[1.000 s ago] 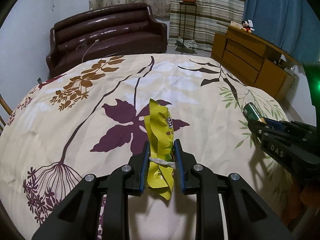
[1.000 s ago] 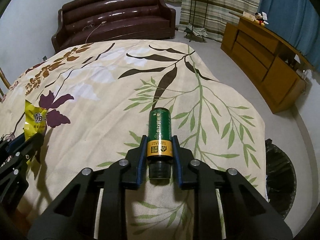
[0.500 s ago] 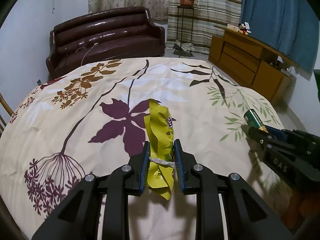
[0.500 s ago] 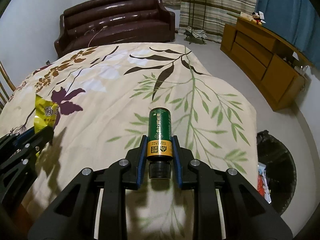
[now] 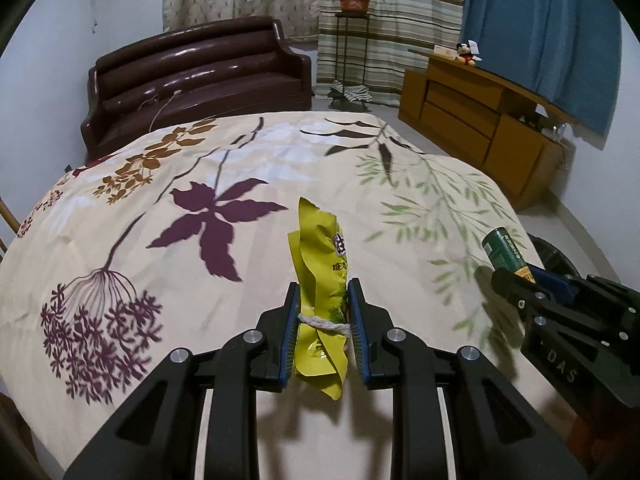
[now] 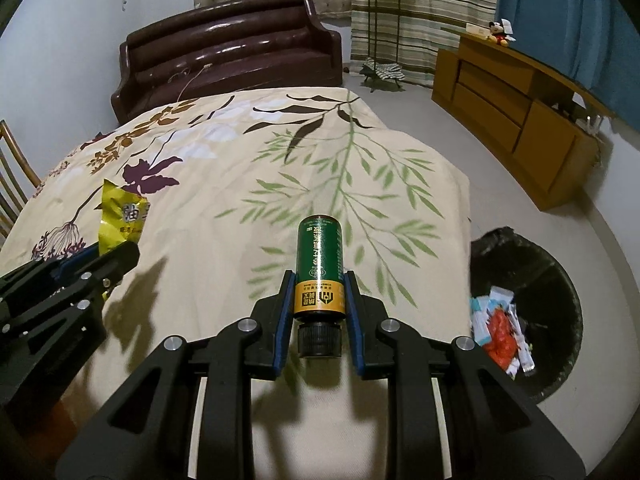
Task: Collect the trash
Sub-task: 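Carry the yellow wrapper and green can over the bin and open both tools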
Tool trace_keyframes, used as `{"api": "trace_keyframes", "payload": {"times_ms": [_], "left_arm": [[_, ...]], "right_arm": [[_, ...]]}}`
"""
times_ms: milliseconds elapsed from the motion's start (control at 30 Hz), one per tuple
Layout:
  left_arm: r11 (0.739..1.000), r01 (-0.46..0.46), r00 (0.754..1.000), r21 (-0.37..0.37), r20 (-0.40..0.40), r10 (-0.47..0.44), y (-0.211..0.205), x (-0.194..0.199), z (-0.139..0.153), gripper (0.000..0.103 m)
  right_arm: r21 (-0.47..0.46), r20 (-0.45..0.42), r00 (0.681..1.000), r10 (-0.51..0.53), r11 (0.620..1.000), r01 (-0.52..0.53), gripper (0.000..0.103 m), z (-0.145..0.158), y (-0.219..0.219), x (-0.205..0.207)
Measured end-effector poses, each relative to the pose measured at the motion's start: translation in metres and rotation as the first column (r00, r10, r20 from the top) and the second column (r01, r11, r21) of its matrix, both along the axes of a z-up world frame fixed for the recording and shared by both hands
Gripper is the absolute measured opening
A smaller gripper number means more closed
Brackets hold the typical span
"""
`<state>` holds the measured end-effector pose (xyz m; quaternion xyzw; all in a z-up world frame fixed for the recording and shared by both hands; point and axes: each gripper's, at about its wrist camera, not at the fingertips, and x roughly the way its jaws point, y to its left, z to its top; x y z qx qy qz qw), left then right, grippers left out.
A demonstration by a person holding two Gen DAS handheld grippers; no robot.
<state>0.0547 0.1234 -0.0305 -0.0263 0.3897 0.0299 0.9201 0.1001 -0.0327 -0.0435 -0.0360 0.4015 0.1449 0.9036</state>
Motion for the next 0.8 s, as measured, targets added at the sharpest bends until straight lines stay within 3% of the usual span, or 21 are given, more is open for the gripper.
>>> {"api": "trace_keyframes", "payload": {"times_ms": [333, 800], "left_arm": [[0.998, 0.056, 0.998, 0.007, 0.007, -0.056, -0.05, -0.009, -0.001, 0.025], [0.98, 0.2, 0.98, 0.017, 0.014, -0.2, -0.13, 0.008, -0.003, 0.025]], "right_arm": [[0.017, 0.023, 0.998, -0.053, 0.998, 0.052, 0.023, 0.003, -0.047, -0.018], [0.025, 0.037, 0.973, -0.227, 0.974, 0.226, 0.023, -0.002, -0.141, -0.019]]}}
